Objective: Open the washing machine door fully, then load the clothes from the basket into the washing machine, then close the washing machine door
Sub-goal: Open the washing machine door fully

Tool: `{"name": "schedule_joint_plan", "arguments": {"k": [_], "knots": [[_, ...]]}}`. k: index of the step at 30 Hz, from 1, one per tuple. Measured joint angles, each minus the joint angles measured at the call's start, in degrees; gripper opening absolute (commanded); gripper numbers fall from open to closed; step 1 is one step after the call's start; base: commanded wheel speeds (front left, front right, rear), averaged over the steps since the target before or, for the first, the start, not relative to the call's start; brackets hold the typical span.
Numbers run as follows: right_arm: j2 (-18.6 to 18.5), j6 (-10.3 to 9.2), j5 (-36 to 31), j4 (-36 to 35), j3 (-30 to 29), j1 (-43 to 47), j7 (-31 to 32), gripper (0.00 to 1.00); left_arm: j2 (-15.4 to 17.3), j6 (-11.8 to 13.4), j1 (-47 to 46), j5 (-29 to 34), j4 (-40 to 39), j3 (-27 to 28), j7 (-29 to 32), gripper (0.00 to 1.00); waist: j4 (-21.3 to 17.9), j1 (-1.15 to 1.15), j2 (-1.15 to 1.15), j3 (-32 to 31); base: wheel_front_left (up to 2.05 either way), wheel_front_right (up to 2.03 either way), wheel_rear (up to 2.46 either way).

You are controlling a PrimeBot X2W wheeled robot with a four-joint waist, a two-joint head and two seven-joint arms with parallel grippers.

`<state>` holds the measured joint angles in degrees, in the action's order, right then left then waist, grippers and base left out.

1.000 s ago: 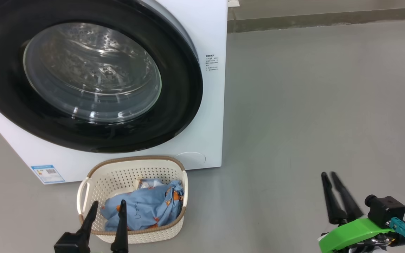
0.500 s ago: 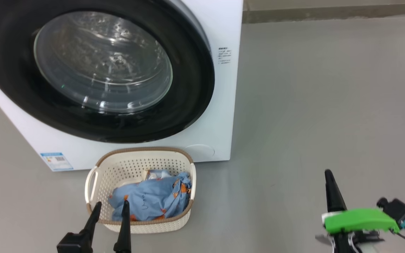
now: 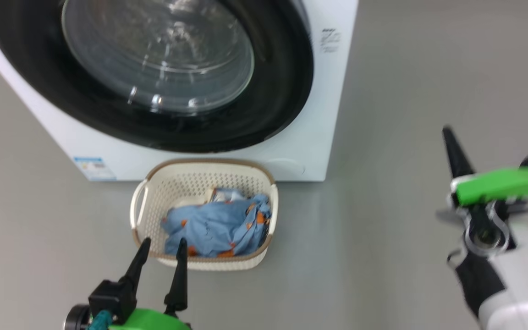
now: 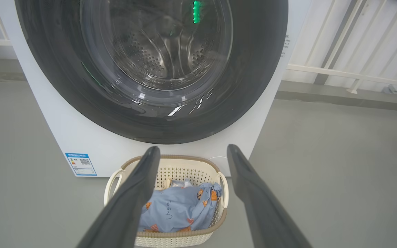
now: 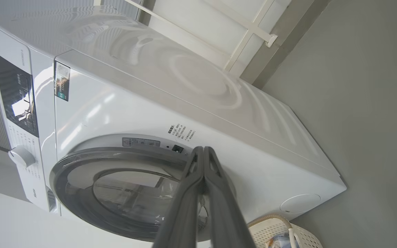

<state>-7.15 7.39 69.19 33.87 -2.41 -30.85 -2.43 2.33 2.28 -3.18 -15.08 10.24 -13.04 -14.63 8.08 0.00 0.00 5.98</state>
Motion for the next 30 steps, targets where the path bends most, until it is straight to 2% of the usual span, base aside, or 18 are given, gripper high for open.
{"name": "schedule_joint_plan", "arguments": {"k": [10,21,30], "knots": [[-4.33,0.0,-2.23,1.46,0.1,-15.2,7.21,0.0,-0.05,1.14,-4.44,-2.61,-1.26,-3.07,0.0,1.0,4.19,0.0,0.0,6.28,0.0,0.0,0.0],[-4.21,0.0,-5.04,8.42,-0.35,-29.45,12.11,0.0,-0.15,2.09,-8.4,-4.7,-2.94,-5.59,0.0,1.0,8.91,0.0,0.0,12.67,0.0,0.0,0.0],[-3.81,0.0,-5.04,13.77,-0.25,-36.94,16.25,0.0,-0.23,2.79,-10.32,-5.63,-3.39,-7.0,0.0,1.0,11.43,0.0,0.0,15.81,0.0,0.0,0.0]]}}
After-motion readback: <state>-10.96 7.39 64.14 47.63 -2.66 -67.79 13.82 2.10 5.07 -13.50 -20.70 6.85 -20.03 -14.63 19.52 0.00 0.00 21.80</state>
